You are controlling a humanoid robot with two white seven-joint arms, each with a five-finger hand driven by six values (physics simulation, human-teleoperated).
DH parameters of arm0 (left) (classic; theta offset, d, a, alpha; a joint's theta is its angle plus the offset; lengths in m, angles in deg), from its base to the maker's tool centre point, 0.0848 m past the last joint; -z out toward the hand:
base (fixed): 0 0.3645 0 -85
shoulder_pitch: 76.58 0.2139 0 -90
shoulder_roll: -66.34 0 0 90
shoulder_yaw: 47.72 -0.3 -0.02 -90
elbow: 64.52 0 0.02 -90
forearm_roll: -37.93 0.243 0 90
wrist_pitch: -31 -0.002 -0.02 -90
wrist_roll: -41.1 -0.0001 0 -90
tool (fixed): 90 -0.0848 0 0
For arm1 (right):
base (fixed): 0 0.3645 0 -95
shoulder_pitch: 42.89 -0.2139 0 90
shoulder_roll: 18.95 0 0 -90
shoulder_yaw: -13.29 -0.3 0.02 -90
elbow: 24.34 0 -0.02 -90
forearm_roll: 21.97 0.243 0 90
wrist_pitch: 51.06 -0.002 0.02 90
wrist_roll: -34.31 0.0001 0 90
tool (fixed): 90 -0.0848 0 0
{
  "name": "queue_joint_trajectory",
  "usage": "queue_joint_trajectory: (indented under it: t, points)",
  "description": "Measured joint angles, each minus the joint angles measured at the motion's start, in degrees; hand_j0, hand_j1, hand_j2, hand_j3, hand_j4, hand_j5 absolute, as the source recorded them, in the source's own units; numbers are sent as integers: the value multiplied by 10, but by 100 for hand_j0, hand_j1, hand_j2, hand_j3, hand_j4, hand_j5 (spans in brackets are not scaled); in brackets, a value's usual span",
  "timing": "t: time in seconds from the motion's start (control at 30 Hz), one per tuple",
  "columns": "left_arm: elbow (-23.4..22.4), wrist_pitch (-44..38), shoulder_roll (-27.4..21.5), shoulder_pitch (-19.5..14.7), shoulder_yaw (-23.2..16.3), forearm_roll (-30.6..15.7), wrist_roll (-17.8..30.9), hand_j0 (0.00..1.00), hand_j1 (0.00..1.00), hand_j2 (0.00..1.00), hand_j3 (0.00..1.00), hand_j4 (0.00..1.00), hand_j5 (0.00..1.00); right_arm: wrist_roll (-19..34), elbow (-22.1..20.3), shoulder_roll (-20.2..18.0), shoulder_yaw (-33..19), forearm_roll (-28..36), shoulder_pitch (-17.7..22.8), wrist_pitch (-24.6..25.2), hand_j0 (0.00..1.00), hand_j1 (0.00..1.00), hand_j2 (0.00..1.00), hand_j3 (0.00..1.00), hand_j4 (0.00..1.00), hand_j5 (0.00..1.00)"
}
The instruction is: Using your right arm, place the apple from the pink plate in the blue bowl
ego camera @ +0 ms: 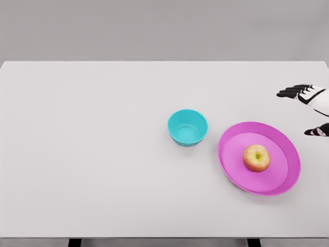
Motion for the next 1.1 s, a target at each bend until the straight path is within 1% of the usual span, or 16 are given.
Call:
queue_joint_trajectory:
  t: [0.23,0.3,0.33,0.43,0.53,0.57,0.63,0.67,0.7,0.77,0.83,1.0,1.1]
  points:
    - [0,0,0,0,0,0,0,100,100,100,100,100,100,-1,-2,-2,2,1,4,0,100,100,100,100,100,100]
    - [0,0,0,0,0,0,0,100,100,100,100,100,100,3,-10,-3,10,-1,4,0,100,100,100,100,100,100]
    - [0,0,0,0,0,0,0,100,100,100,100,100,100,19,-18,-3,15,-4,4,0,100,100,100,100,100,100]
    - [0,0,0,0,0,0,0,100,100,100,100,100,100,89,-43,-2,24,-8,4,0,100,100,100,100,100,100]
    - [0,0,0,0,0,0,0,100,100,100,100,100,100,139,-52,4,34,-10,-2,0,100,100,100,100,100,100]
    - [0,0,0,0,0,0,0,100,100,100,100,100,100,152,-53,8,38,-10,-9,0,100,100,100,100,100,100]
    - [0,0,0,0,0,0,0,100,100,100,100,100,100,172,-53,16,53,-10,-39,0,100,100,100,100,100,100]
    - [0,0,0,0,0,0,0,100,100,100,100,100,100,177,-52,21,66,-10,-60,0,100,100,100,100,100,100]
    - [0,0,0,0,0,0,0,100,100,100,100,100,100,182,-51,24,82,-10,-69,0,100,100,100,100,100,100]
    - [0,0,0,0,0,0,0,100,100,100,100,100,100,187,-49,29,104,-11,-69,0,100,100,100,100,100,100]
    - [0,0,0,0,0,0,0,100,100,100,100,100,100,190,-48,32,115,-11,-70,-1,100,100,100,100,100,100]
    - [0,0,0,0,0,0,0,100,100,100,100,100,100,192,-46,34,125,-12,-71,-1,100,100,100,100,100,100]
    - [0,0,0,0,0,0,0,100,100,100,100,100,100,192,-41,41,126,-12,-78,-1,100,100,100,100,100,100]
